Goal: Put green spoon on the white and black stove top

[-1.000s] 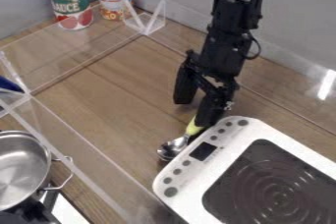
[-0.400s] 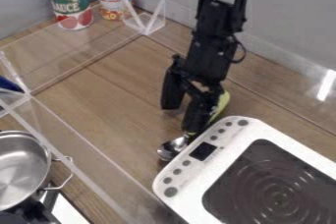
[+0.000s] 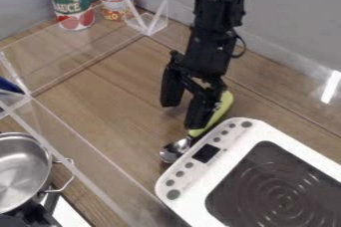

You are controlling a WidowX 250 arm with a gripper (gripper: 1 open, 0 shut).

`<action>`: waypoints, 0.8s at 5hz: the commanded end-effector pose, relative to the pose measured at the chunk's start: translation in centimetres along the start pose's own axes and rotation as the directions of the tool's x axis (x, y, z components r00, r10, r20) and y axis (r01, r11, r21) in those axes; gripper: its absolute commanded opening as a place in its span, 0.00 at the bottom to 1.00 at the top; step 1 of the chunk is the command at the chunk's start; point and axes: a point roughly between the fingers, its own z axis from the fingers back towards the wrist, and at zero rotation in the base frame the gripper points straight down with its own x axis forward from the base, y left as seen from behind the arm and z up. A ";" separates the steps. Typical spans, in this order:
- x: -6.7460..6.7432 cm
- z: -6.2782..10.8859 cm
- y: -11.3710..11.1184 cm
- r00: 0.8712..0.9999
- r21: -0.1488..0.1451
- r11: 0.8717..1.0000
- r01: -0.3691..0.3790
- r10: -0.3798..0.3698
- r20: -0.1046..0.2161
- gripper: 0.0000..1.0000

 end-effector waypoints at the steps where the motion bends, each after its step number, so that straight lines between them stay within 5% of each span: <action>1: 0.6 1.2 0.2 0.998 0.020 1.000 -0.022 0.021 0.057 1.00; 4: -1.4 0.8 0.6 0.998 0.025 0.999 -0.023 0.021 0.057 1.00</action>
